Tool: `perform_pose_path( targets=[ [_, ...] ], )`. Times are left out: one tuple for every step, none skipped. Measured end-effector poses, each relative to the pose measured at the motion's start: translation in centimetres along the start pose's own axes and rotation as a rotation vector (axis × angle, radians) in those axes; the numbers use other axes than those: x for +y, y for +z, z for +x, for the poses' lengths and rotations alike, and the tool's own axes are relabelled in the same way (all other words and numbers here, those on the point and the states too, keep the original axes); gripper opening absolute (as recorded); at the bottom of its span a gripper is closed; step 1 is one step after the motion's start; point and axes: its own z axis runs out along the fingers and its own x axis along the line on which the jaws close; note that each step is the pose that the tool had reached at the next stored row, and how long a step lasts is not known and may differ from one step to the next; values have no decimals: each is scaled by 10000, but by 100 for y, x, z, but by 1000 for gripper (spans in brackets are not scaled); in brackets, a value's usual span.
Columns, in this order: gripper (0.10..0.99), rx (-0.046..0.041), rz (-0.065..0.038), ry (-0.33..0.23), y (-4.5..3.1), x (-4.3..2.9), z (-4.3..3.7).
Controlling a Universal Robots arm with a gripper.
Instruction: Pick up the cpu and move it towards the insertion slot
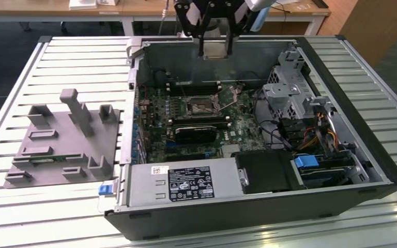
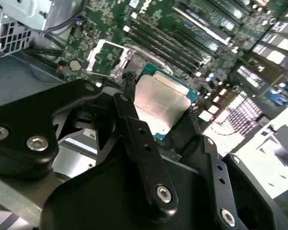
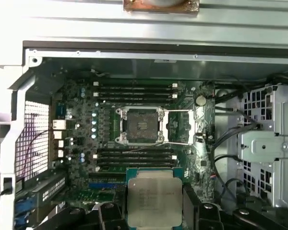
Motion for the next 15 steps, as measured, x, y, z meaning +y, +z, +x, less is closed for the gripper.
perform_pose_path(
  targets=[
    [541,-1,0,0,9,31,-16],
    [541,-1,0,2,17,64,-26],
    [541,-1,0,1,25,105,-34],
    [541,0,1,0,32,144,-40],
    [541,0,0,0,40,184,-45],
    [541,-1,0,0,47,226,-49],
    [541,0,1,1,55,267,-53],
    [541,-1,-1,1,63,307,-55],
    [541,0,0,0,70,344,-57],
    [541,0,1,0,78,379,-58],
    [541,-1,0,0,86,409,-59],
    [541,-1,-1,0,95,439,-60],
    [541,0,0,0,103,470,-61],
    [541,-1,0,1,111,500,-62],
    [541,0,1,1,120,529,-63]
  ],
)
